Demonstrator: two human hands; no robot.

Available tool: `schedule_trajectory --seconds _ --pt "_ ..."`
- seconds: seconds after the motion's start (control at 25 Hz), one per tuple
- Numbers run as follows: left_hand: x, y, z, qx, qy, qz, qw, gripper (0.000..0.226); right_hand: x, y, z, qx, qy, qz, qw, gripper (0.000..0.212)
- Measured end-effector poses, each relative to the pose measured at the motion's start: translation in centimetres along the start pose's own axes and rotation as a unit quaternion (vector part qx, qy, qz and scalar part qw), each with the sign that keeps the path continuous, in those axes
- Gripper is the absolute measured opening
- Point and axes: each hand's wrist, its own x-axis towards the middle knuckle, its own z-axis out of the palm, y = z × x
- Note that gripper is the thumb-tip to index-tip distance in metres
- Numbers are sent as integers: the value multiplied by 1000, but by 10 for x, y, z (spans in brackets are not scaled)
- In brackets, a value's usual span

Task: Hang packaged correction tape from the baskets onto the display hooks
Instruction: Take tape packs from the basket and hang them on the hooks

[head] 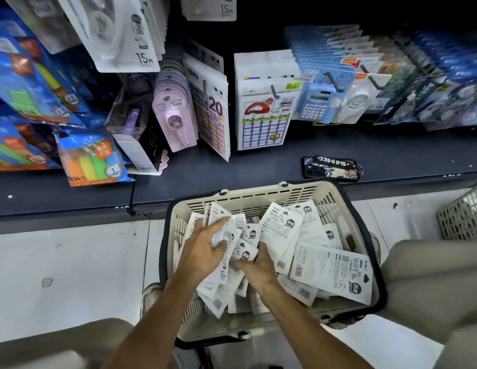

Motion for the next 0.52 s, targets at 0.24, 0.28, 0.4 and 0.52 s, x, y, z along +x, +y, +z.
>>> schedule_trajectory --seconds 0.24,0.28,0.4,0.52 --pt "2 16 1 56 -14 -28 998 17 -7 -46 -38 -76 143 3 987 62" --pt "2 18 3 40 -18 -40 998 16 -10 -54 -37 -91 107 -1 990 67" --pt "3 15 0 -84 -75 -107 988 39 -20 -59 -21 -64 -81 20 994 50" --pt "4 0 -6 -165 -93 -162 968 87 -19 -40 -16 75 -140 50 986 29"
